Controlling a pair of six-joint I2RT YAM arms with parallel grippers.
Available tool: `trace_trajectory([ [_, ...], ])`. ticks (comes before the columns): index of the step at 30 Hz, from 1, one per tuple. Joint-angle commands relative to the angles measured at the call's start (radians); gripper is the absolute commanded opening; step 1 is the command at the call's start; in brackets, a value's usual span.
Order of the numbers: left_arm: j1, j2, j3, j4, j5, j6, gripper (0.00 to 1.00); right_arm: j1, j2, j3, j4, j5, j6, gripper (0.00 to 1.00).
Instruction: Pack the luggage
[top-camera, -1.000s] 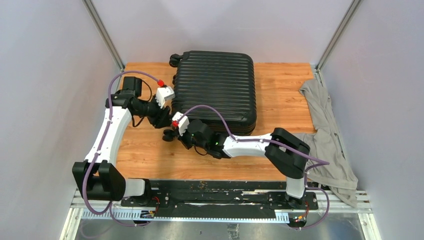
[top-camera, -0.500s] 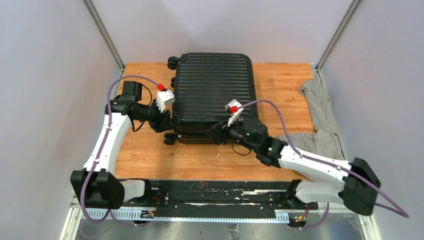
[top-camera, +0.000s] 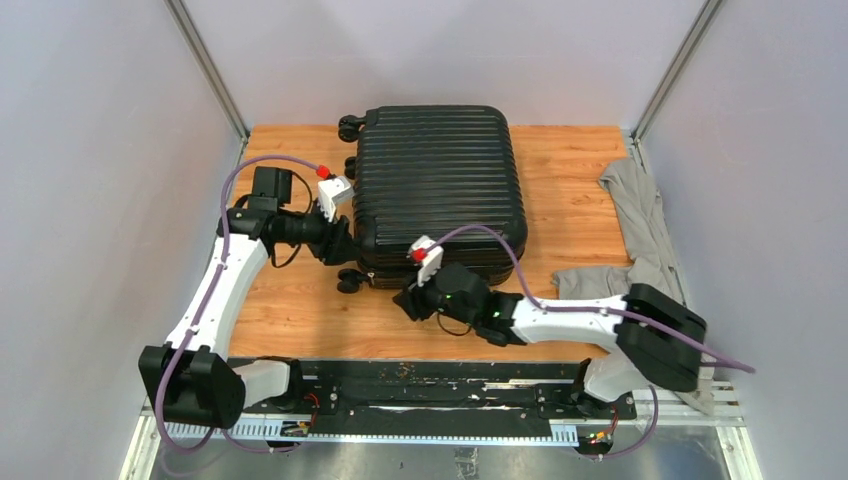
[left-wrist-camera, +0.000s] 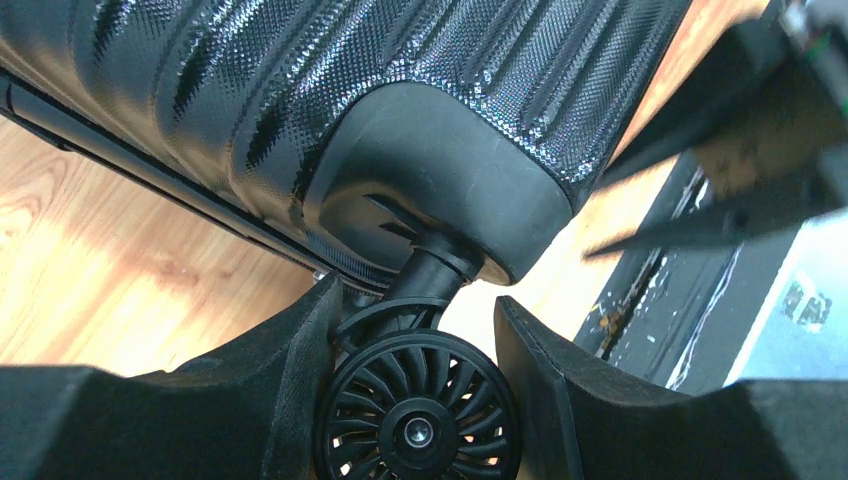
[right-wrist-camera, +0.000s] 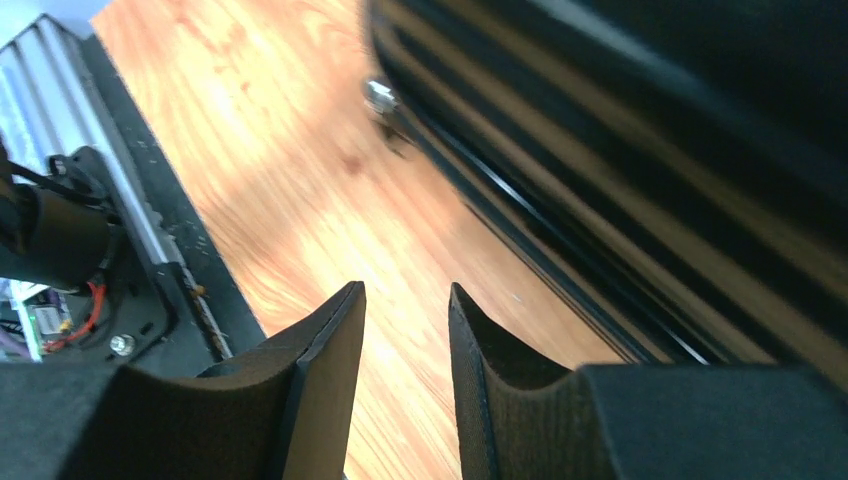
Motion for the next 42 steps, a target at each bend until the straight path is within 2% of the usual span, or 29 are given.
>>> trace_trajectory([
  [1, -0.054, -0.053, -0.030, 0.227, 0.115, -0.136, 0.00, 0.081, 0.130, 0.121, 0.142, 0.047, -0.117, 0.40],
  [3, -0.059, -0.056, -0.037, 0.242, 0.110, -0.146, 0.00, 0.097, 0.186, 0.157, 0.171, 0.073, -0.132, 0.40],
  [12, -0.063, -0.093, -0.064, 0.248, 0.095, -0.129, 0.00, 0.137, 0.320, 0.221, 0.241, 0.401, -0.161, 0.37],
  [19, -0.065, -0.083, -0.067, 0.248, 0.099, -0.127, 0.00, 0.149, 0.365, 0.245, 0.271, 0.492, -0.173, 0.35],
  [21, -0.066, -0.082, -0.071, 0.248, 0.099, -0.128, 0.00, 0.147, 0.377, 0.255, 0.302, 0.502, -0.194, 0.29],
  [28, -0.074, -0.088, -0.070, 0.250, 0.106, -0.128, 0.00, 0.147, 0.449, 0.334, 0.396, 0.460, -0.261, 0.00],
  [40, -0.090, -0.083, -0.062, 0.242, 0.102, -0.117, 0.00, 0.147, 0.526, 0.433, 0.437, 0.411, -0.281, 0.00],
  [41, -0.090, -0.081, -0.056, 0.228, 0.096, -0.108, 0.00, 0.146, 0.522, 0.430, 0.436, 0.393, -0.286, 0.01],
  [42, -0.090, -0.078, -0.045, 0.208, 0.083, -0.094, 0.00, 0.142, 0.515, 0.428, 0.424, 0.380, -0.293, 0.06],
])
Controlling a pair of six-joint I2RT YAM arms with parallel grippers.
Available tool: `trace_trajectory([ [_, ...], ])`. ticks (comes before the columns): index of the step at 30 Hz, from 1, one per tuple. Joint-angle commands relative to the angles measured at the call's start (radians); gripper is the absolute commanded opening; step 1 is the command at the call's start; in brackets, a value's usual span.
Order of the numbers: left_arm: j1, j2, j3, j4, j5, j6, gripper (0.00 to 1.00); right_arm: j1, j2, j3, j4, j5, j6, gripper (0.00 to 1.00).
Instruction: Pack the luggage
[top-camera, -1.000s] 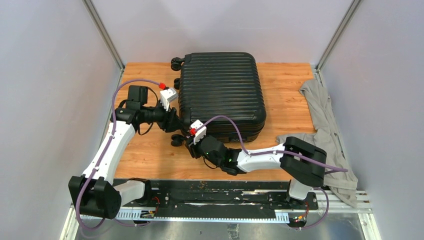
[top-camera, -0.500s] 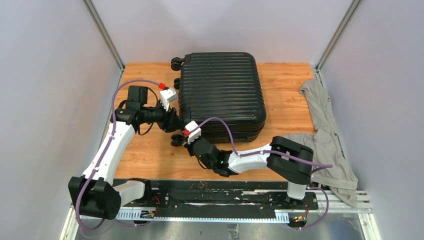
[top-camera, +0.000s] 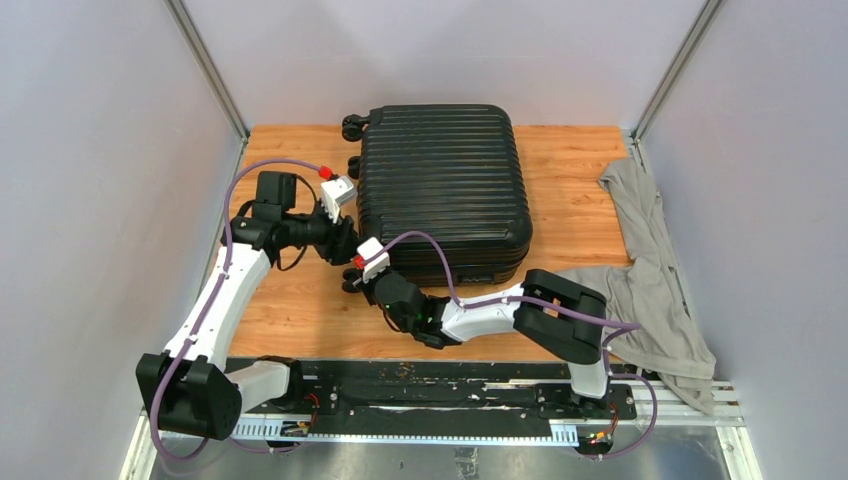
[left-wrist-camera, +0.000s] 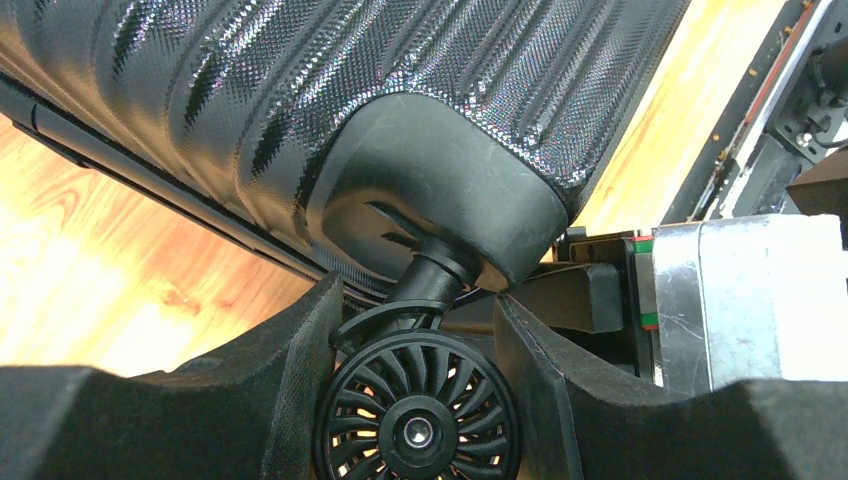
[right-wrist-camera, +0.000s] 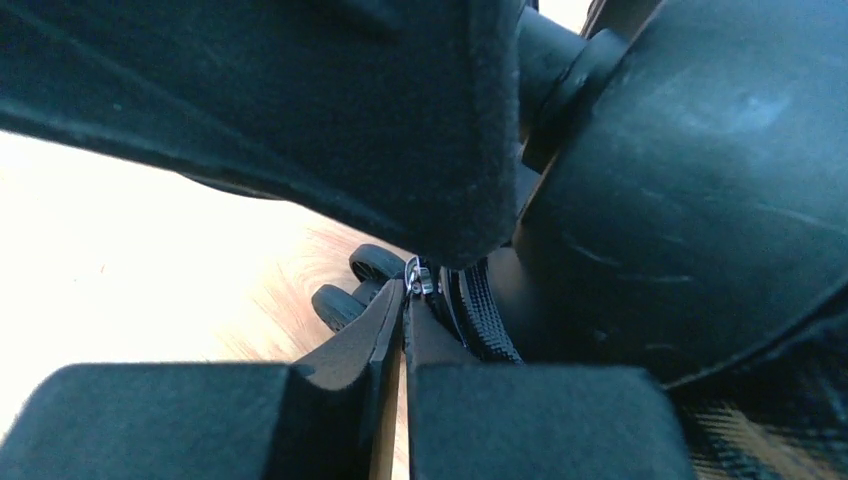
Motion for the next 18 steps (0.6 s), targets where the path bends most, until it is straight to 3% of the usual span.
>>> trace_trajectory([
  [1, -0.035, -0.019, 0.055, 0.012, 0.076, 0.050, 0.00, -0.012, -0.015, 0.041, 0.090, -0.058, -0.029, 0.15],
  [3, -0.031, -0.009, 0.081, -0.010, 0.021, 0.068, 0.04, -0.026, -0.054, 0.021, 0.042, -0.103, -0.016, 0.36],
  [6, 0.015, 0.026, 0.121, -0.022, -0.036, 0.070, 0.46, -0.032, -0.159, -0.045, -0.040, -0.140, -0.017, 0.68],
  [9, 0.115, 0.061, 0.168, -0.043, -0.045, 0.067, 0.82, -0.031, -0.330, -0.167, -0.098, -0.129, 0.008, 0.84],
  [11, 0.218, 0.066, 0.185, -0.055, -0.041, 0.080, 0.98, -0.031, -0.455, -0.248, -0.164, -0.095, 0.026, 0.86],
  [18, 0.479, 0.066, 0.191, -0.120, -0.011, 0.176, 1.00, -0.080, -1.008, -0.466, -0.546, 0.212, 0.097, 0.88],
])
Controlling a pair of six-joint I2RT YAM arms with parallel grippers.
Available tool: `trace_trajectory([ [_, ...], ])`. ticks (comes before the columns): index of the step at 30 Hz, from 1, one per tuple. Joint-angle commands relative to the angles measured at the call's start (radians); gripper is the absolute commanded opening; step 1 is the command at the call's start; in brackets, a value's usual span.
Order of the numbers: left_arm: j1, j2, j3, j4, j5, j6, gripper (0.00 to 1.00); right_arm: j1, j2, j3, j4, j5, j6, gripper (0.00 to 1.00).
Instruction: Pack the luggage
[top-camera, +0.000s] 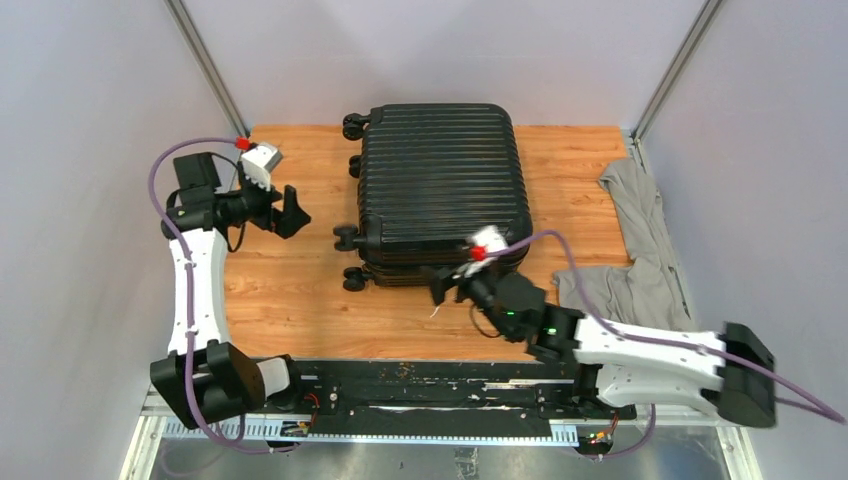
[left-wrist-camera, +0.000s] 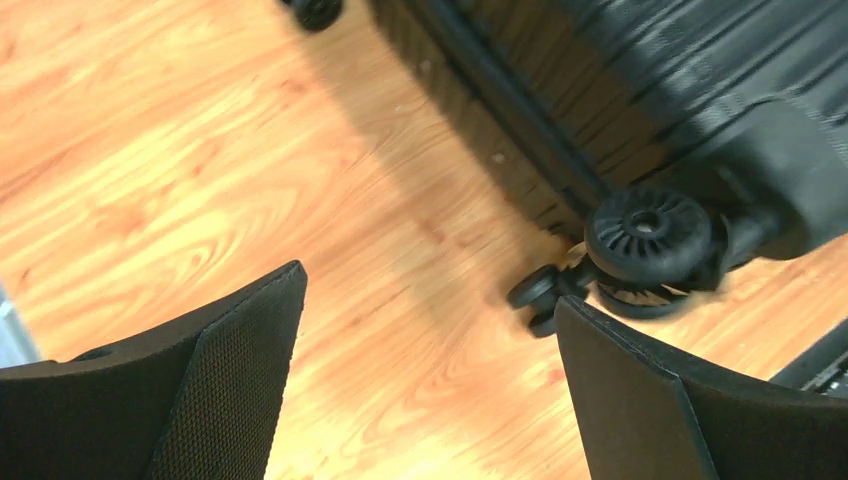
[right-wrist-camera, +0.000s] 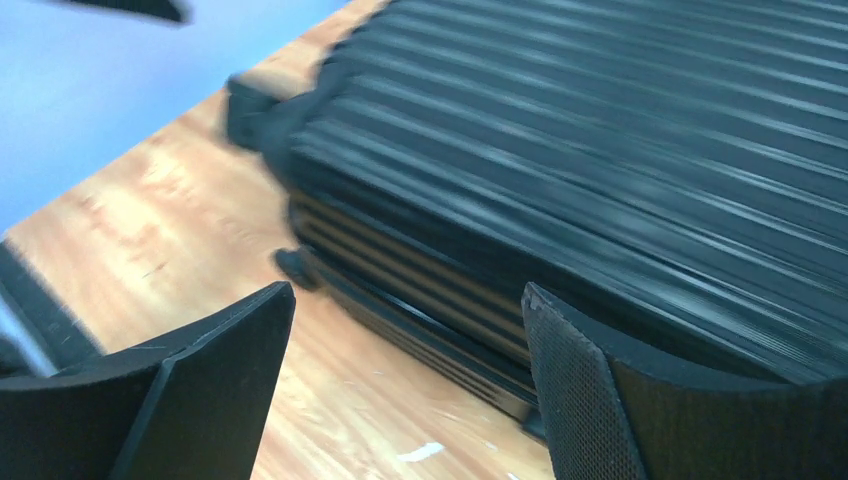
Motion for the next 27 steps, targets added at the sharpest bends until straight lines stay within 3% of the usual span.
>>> trace_trajectory([
  [1, 0.099, 0.010, -0.010, -0.057, -0.019, 0.076, 1.00, -0.073, -0.309, -0.098, -0.344, 0.293, 0.069, 0.88],
  [5, 0.105, 0.049, -0.106, -0.032, -0.019, 0.088, 1.00, -0.325, -0.579, -0.158, -0.526, 0.440, 0.151, 0.90],
  [10, 0.104, 0.099, -0.306, 0.348, 0.027, -0.135, 1.00, -0.697, -0.694, -0.258, -0.504, 0.398, 0.151, 0.92],
  [13, 0.092, 0.083, -0.449, 0.668, -0.017, -0.323, 1.00, -0.859, -0.606, -0.253, -0.475, 0.352, 0.134, 0.92],
  [15, 0.059, 0.074, -0.512, 0.824, -0.062, -0.361, 1.00, -0.950, -0.527, -0.239, -0.455, 0.309, 0.123, 0.92],
  [20, -0.047, 0.138, -0.592, 1.018, -0.210, -0.377, 1.00, -1.127, -0.361, -0.246, -0.319, 0.216, 0.086, 0.92],
  [27, -0.063, 0.250, -0.660, 1.303, -0.248, -0.461, 1.00, -1.180, -0.152, -0.288, -0.077, 0.142, -0.005, 0.92],
])
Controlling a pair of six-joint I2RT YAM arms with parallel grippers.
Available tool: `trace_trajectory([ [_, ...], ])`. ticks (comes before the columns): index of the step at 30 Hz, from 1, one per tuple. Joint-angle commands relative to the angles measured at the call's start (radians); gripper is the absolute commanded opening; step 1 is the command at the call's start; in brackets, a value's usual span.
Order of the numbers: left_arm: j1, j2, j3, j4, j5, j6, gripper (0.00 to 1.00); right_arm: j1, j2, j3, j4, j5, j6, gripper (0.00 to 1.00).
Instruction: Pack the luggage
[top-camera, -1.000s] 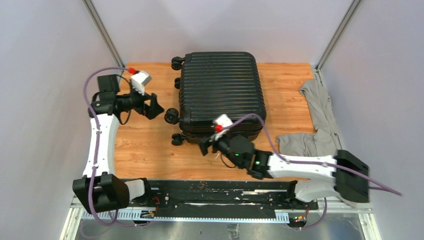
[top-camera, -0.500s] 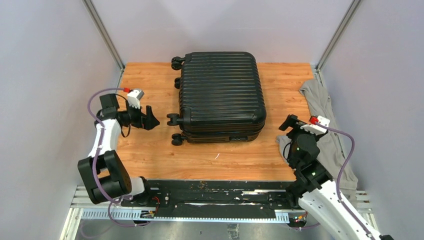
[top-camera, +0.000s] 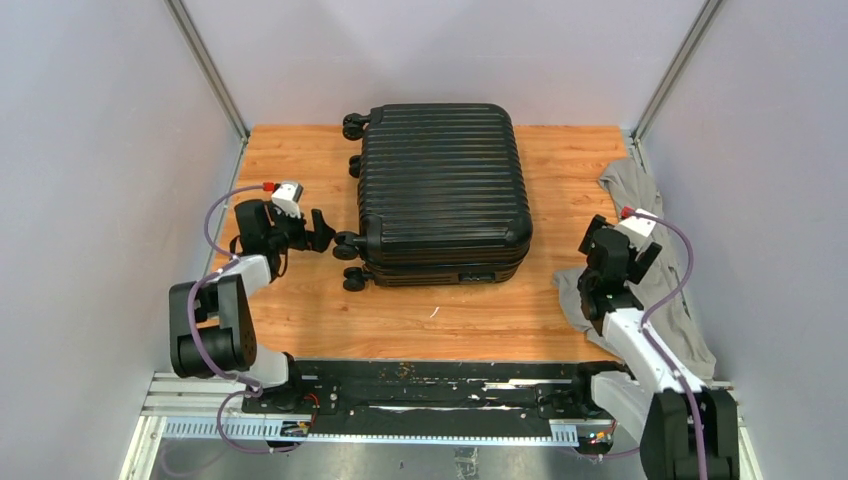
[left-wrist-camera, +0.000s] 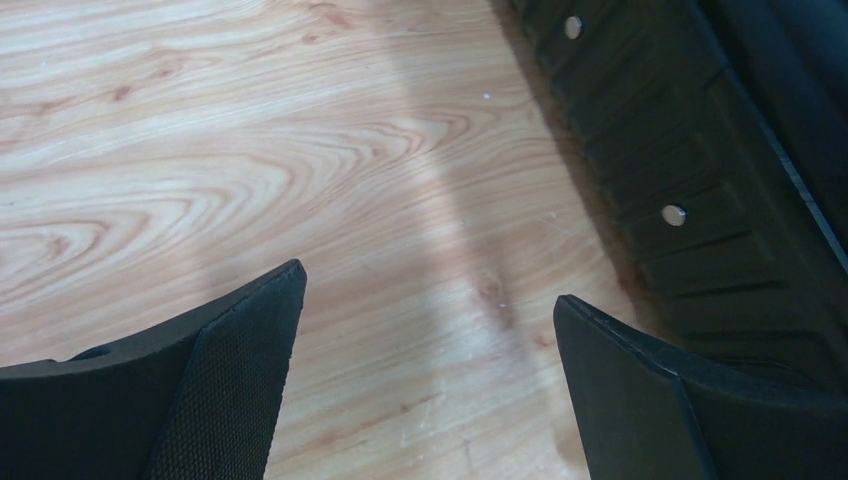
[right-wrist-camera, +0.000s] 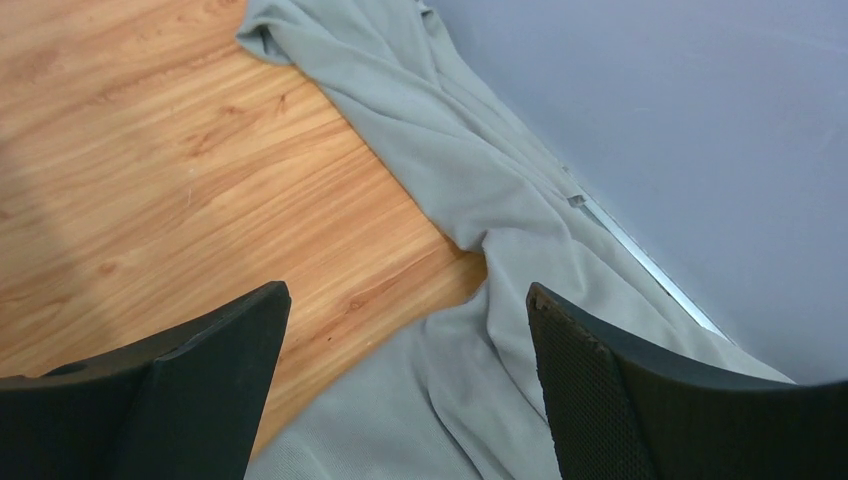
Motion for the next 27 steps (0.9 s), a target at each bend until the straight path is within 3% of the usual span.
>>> trace_trajectory([
  [1, -0.004, 0.043, -0.078, 0.320, -0.056, -0.079, 1.00, -0.022, 0.117, -0.033, 0.195, -0.081, -0.075, 0.92],
  [3, -0.005, 0.054, -0.130, 0.442, -0.054, -0.114, 1.00, -0.022, 0.184, -0.033, 0.236, -0.110, -0.091, 0.91],
  [7, -0.018, 0.004, -0.203, 0.505, -0.071, -0.100, 1.00, -0.024, 0.298, -0.050, 0.330, -0.126, -0.103, 0.90],
  [11, -0.075, -0.105, -0.386, 0.726, -0.160, -0.042, 1.00, -0.025, 0.371, -0.070, 0.396, -0.165, -0.091, 0.86],
  [15, -0.108, -0.097, -0.489, 0.897, -0.293, -0.034, 1.00, -0.022, 0.374, -0.208, 0.672, -0.205, -0.135, 0.83],
  [17, -0.177, -0.021, -0.501, 1.024, -0.380, -0.014, 1.00, -0.018, 0.337, -0.245, 0.692, -0.252, -0.148, 0.96],
  [20, -0.190, -0.092, -0.422, 0.751, -0.424, 0.035, 1.00, -0.017, 0.332, -0.338, 0.865, -0.339, -0.187, 0.97],
  [22, -0.190, -0.039, -0.449, 0.901, -0.431, 0.003, 1.00, -0.018, 0.408, -0.336, 0.938, -0.427, -0.227, 0.98],
  [24, -0.190, -0.062, -0.431, 0.810, -0.432, 0.008, 1.00, -0.012, 0.569, -0.268, 1.034, -0.368, -0.257, 0.99],
  [26, -0.190, -0.070, -0.426, 0.809, -0.434, 0.014, 1.00, -0.003, 0.513, -0.134, 0.636, -0.352, -0.212, 1.00],
  [27, -0.190, -0.056, -0.438, 0.856, -0.435, 0.004, 1.00, -0.018, 0.500, -0.159, 0.696, -0.385, -0.211, 1.00],
])
